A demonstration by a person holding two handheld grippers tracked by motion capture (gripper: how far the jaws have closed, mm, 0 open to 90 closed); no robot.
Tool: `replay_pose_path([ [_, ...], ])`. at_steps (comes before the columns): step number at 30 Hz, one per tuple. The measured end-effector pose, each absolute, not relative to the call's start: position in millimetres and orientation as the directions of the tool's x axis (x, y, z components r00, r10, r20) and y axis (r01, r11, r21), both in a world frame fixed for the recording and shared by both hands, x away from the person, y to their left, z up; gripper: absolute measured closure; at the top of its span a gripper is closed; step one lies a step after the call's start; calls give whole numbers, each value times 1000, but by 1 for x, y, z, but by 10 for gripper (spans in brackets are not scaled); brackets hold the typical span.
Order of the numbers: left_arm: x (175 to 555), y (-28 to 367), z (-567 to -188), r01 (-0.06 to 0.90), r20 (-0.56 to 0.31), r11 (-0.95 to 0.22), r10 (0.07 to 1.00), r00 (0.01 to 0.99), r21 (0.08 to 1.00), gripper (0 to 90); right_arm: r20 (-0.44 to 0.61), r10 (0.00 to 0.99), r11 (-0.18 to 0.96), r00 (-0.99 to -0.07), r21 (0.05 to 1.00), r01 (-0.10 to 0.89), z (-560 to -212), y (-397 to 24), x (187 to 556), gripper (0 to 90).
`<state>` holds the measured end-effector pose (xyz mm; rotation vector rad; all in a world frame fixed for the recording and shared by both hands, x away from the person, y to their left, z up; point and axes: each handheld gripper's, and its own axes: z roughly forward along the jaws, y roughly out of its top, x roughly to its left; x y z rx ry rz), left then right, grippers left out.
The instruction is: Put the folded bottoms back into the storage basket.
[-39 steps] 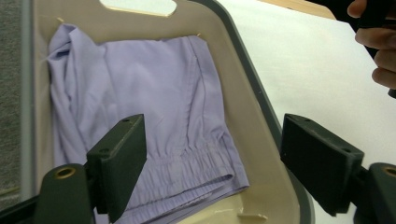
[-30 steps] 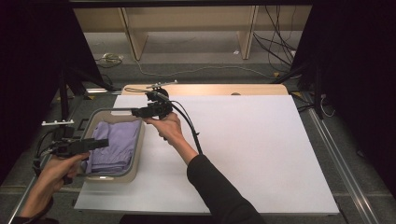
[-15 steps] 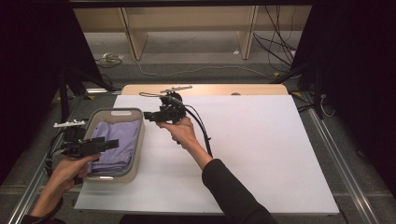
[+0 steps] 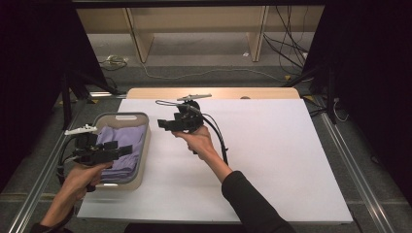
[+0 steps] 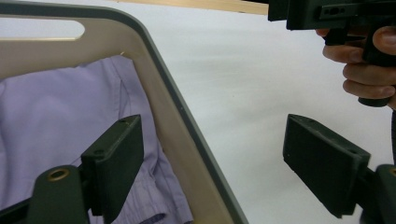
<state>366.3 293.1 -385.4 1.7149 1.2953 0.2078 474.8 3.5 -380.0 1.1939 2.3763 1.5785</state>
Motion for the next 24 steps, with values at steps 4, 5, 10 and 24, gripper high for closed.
replay_pose_path([
  [4, 365, 285, -386, 652, -381, -1, 811, 444, 758, 199, 316, 631, 203, -709, 814, 544, -381, -5, 470, 274],
  [5, 365, 283, -387, 649, -377, -6, 809, 450, 761, 198, 314, 630, 205, -710, 815, 543, -382, -8, 469, 274],
  [10, 364, 273, -388, 643, -376, -15, 801, 466, 766, 190, 313, 631, 191, -710, 824, 533, -384, -21, 463, 274],
  [24, 358, 253, -392, 616, -359, -46, 778, 516, 787, 178, 312, 633, 159, -708, 843, 514, -390, -47, 448, 274],
])
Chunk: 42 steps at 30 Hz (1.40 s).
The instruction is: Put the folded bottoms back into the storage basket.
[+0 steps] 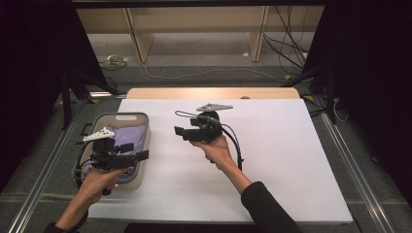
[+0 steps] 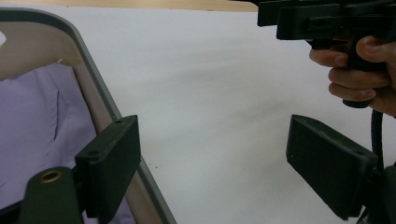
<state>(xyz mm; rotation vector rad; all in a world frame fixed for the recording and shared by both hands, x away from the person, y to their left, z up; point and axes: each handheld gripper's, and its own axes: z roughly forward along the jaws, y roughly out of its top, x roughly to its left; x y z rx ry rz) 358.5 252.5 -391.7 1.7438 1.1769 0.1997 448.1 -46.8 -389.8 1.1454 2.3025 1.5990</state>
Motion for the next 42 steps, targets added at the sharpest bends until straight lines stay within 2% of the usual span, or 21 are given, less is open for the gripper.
replay_pose_path([
  [28, 350, 233, -400, 567, -334, -68, 748, 573, 821, 170, 305, 645, 138, -701, 856, 499, -398, -93, 424, 273],
  [36, 347, 227, -403, 557, -319, -84, 745, 586, 826, 169, 281, 648, 157, -708, 860, 486, -397, -98, 417, 207],
  [42, 345, 225, -403, 542, -311, -88, 738, 599, 836, 169, 278, 654, 158, -704, 860, 486, -398, -104, 413, 193],
])
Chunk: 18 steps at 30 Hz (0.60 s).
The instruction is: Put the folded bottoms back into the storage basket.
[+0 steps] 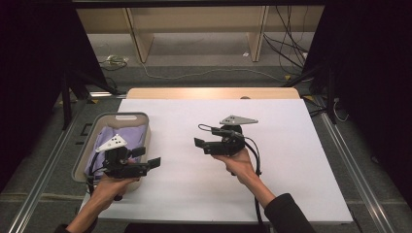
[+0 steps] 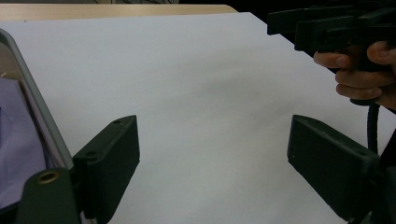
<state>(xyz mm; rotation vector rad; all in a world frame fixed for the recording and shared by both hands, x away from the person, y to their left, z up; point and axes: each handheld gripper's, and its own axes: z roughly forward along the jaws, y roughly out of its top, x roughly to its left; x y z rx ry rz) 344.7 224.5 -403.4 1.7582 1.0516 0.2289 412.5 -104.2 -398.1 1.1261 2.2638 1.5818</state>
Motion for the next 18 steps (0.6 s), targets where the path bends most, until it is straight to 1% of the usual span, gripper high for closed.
replay_pose_path([
  [13, 339, 218, -403, 511, -304, -85, 715, 629, 856, 168, 276, 659, 143, -699, 867, 477, -399, -119, 399, 195],
  [18, 337, 214, -404, 498, -285, -110, 706, 648, 860, 166, 270, 661, 144, -700, 870, 472, -400, -123, 395, 195],
])
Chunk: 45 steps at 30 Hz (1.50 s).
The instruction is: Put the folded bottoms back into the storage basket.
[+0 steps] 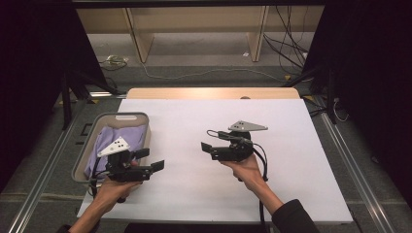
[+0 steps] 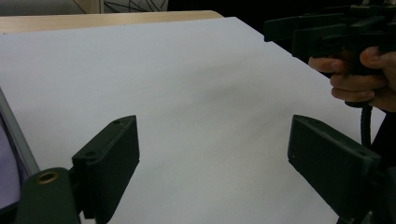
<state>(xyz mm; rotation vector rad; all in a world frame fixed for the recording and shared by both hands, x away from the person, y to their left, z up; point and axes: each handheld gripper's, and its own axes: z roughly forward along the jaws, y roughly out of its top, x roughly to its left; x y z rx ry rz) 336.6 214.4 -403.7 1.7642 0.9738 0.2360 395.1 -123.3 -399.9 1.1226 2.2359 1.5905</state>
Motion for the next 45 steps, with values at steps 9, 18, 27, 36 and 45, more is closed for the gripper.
replay_pose_path([
  [9, 332, 209, -405, 471, -261, -128, 692, 673, 873, 162, 266, 662, 141, -701, 874, 464, -400, -131, 387, 191],
  [18, 329, 206, -407, 447, -239, -143, 684, 689, 883, 156, 264, 667, 135, -696, 877, 462, -401, -140, 379, 183],
  [27, 326, 204, -408, 427, -221, -149, 681, 698, 892, 151, 248, 679, 141, -691, 880, 454, -405, -150, 367, 173],
  [36, 324, 200, -409, 408, -195, -172, 675, 711, 897, 148, 247, 694, 121, -676, 886, 448, -408, -165, 354, 174],
  [45, 322, 200, -409, 388, -185, -172, 664, 725, 906, 124, 208, 716, 134, -667, 896, 424, -410, -177, 343, 174],
])
